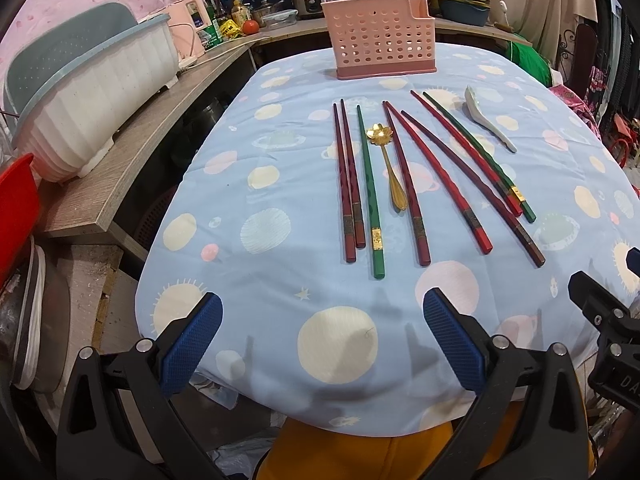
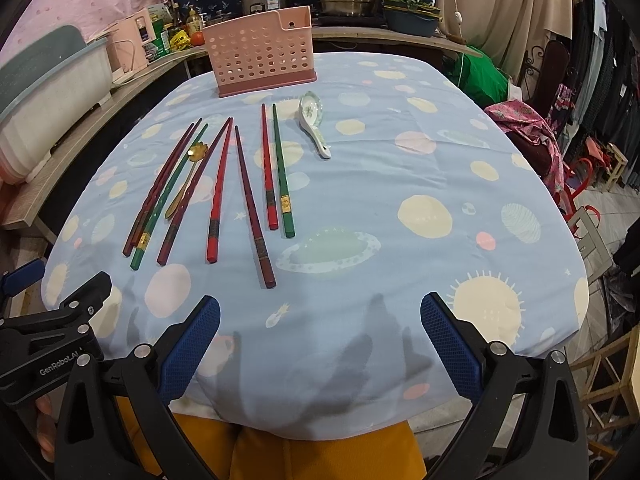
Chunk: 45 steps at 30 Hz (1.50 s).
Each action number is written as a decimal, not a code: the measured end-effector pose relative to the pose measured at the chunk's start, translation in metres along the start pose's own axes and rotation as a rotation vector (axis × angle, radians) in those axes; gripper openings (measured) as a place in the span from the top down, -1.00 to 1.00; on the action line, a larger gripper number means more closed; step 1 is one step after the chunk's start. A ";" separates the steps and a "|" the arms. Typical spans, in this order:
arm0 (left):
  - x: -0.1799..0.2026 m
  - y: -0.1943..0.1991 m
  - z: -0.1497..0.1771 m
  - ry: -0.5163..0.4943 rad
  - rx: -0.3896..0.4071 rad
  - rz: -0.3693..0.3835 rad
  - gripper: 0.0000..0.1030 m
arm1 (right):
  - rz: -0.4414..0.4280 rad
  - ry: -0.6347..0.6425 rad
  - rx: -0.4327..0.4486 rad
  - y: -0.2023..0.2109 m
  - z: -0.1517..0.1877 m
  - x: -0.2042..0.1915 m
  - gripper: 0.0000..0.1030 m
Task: Organize utensils
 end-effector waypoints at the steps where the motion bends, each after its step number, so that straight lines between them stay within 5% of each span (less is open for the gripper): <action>1: -0.001 -0.001 -0.001 0.002 -0.001 0.005 -0.87 | 0.003 0.000 0.000 0.000 -0.001 0.001 -0.87; 10: -0.036 -0.038 -0.015 0.113 -0.053 0.030 -0.86 | 0.024 -0.045 -0.013 -0.013 -0.008 0.018 -0.87; 34: -0.042 -0.079 -0.028 0.110 -0.083 0.048 -0.79 | 0.021 -0.016 -0.030 -0.045 -0.036 0.010 -0.87; 39: -0.038 -0.084 -0.038 0.127 -0.085 0.113 -0.34 | -0.021 -0.016 0.002 -0.054 -0.060 0.011 -0.83; 45: -0.033 -0.084 -0.047 0.119 -0.076 0.141 0.24 | -0.058 -0.015 0.001 -0.083 -0.098 0.013 -0.26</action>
Point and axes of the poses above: each gripper's, at about its wrist camera, not at the fingertips, and y roughly against the way its jaws point, x to its right, z to its underside, the point moved 3 cm from there along -y, roughly the way its jaws point, and after that the axes turned 1 degree about -x, right-handed, at the moved point
